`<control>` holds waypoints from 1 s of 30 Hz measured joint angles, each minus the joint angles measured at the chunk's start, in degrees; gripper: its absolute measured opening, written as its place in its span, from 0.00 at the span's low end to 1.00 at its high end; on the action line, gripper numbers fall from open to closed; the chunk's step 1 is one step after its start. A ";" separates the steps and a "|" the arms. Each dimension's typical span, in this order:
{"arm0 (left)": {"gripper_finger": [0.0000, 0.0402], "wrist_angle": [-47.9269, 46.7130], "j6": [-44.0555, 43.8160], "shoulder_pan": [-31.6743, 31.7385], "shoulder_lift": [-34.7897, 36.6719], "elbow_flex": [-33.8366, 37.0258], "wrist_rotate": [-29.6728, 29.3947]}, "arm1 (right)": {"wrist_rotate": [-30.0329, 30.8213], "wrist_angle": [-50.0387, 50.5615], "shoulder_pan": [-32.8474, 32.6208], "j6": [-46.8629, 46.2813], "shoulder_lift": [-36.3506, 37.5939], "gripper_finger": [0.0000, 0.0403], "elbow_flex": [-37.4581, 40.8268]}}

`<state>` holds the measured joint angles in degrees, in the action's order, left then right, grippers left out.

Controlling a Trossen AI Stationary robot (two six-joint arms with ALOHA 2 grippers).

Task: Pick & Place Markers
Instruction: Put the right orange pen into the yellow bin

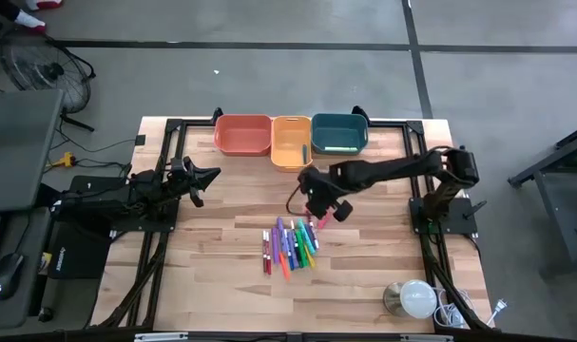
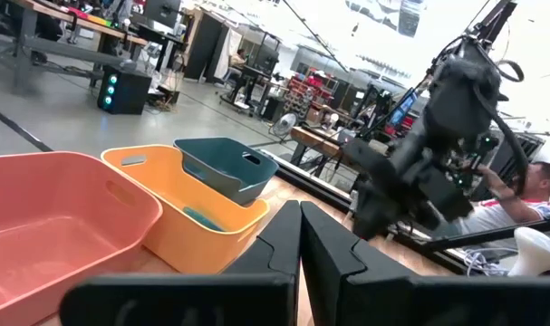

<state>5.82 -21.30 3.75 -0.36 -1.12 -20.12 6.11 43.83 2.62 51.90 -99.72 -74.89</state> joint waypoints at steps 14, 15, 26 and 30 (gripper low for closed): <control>0.01 0.00 0.02 -0.01 -0.01 0.01 0.02 | 19.90 -1.64 9.67 22.84 -9.64 0.10 -13.28; 0.01 0.00 0.02 -0.02 -0.02 0.00 0.02 | 21.19 -1.72 10.23 24.98 -10.47 0.09 -14.09; 0.01 0.00 0.02 0.00 0.00 0.00 0.02 | 21.93 -7.98 15.23 45.23 -17.38 0.10 -17.64; 0.01 0.00 0.01 0.00 0.00 0.00 0.00 | 21.01 -9.10 16.17 47.41 -18.20 0.09 -17.72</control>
<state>5.82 -21.29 3.75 -0.37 -1.13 -20.12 27.11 34.73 18.79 99.31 -117.92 -92.62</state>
